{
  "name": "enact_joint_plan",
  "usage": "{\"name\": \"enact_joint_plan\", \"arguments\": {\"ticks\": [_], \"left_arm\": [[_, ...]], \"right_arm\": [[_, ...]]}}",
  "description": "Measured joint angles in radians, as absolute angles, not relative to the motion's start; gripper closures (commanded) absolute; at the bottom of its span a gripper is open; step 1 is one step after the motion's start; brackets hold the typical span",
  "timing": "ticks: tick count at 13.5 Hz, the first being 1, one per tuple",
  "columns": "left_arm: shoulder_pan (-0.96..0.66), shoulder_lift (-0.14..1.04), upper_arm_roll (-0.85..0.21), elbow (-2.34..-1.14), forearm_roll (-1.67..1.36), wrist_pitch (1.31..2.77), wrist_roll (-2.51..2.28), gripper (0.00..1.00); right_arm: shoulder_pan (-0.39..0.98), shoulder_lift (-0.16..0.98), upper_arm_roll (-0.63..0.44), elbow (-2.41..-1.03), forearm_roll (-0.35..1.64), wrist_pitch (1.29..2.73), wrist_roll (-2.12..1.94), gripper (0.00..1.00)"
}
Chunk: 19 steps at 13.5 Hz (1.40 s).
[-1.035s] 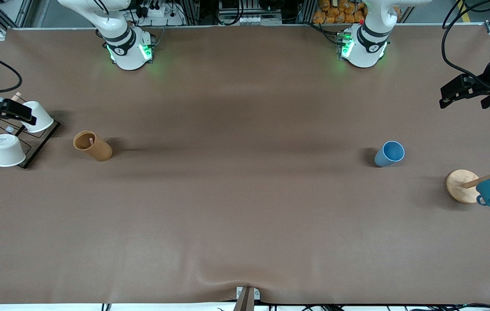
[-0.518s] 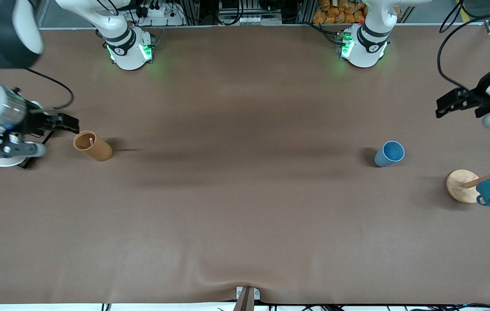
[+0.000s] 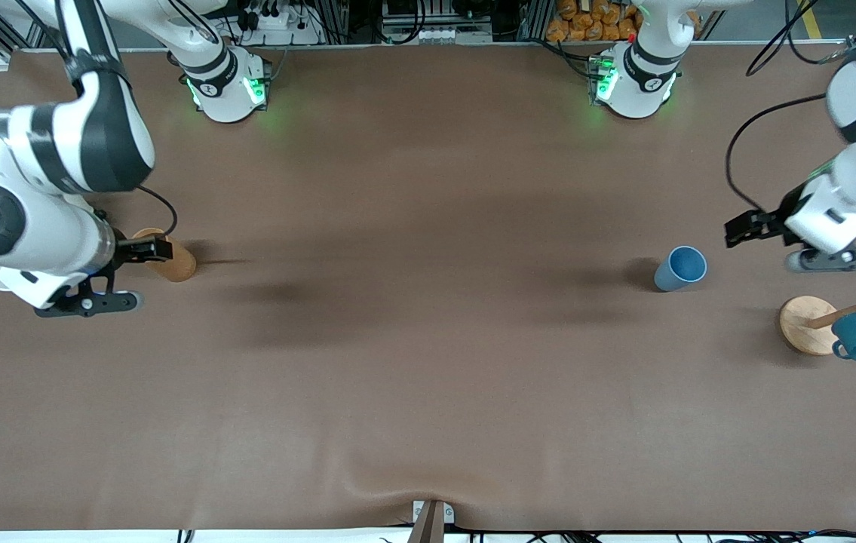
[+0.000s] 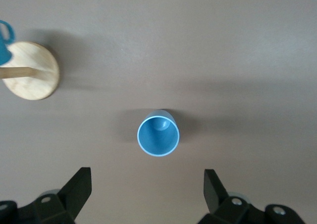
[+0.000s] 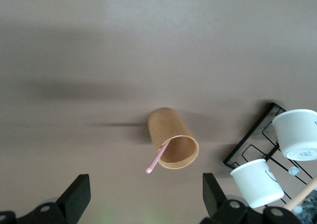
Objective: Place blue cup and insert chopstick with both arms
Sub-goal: 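Reach the right gripper to the tan cup while the left gripper reaches the blue cup, then carry the blue cup with the left gripper while the right gripper lowers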
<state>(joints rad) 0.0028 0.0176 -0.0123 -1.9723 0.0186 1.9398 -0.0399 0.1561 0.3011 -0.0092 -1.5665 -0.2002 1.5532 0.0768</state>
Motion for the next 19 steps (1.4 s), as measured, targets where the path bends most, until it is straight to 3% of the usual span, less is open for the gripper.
{"name": "enact_joint_plan", "arguments": {"ticks": [3, 6, 12, 14, 15, 16, 18, 19], "left_arm": [[0.036, 0.021, -0.011, -2.121, 0.020, 2.078, -0.035, 0.00], [0.043, 0.031, -0.012, -2.243, 0.020, 2.217, -0.032, 0.00], [0.063, 0.136, -0.011, -2.264, 0.020, 2.336, -0.031, 0.08], [0.068, 0.178, -0.011, -2.263, 0.020, 2.380, -0.031, 0.22], [0.071, 0.195, -0.011, -2.263, 0.020, 2.395, -0.031, 0.34], [0.074, 0.209, -0.011, -2.263, 0.020, 2.402, -0.031, 0.48], [0.077, 0.221, -0.011, -2.263, 0.020, 2.406, -0.031, 0.94], [0.077, 0.221, -0.012, -2.263, 0.020, 2.406, -0.031, 1.00]], "right_arm": [[0.164, 0.337, -0.009, -1.603, -0.227, 1.554, 0.150, 0.02], [0.179, 0.347, -0.009, -1.663, -0.238, 1.554, 0.200, 0.12], [0.201, 0.343, -0.009, -1.731, -0.239, 1.553, 0.264, 0.23], [0.201, 0.334, -0.009, -1.758, -0.239, 1.553, 0.264, 0.31], [0.201, 0.328, -0.009, -1.768, -0.239, 1.553, 0.265, 0.36], [0.201, 0.321, -0.010, -1.775, -0.239, 1.553, 0.265, 0.36], [0.201, 0.314, -0.012, -1.778, -0.255, 1.555, 0.266, 0.38], [0.200, 0.314, -0.014, -1.778, -0.267, 1.561, 0.266, 0.38]]}}
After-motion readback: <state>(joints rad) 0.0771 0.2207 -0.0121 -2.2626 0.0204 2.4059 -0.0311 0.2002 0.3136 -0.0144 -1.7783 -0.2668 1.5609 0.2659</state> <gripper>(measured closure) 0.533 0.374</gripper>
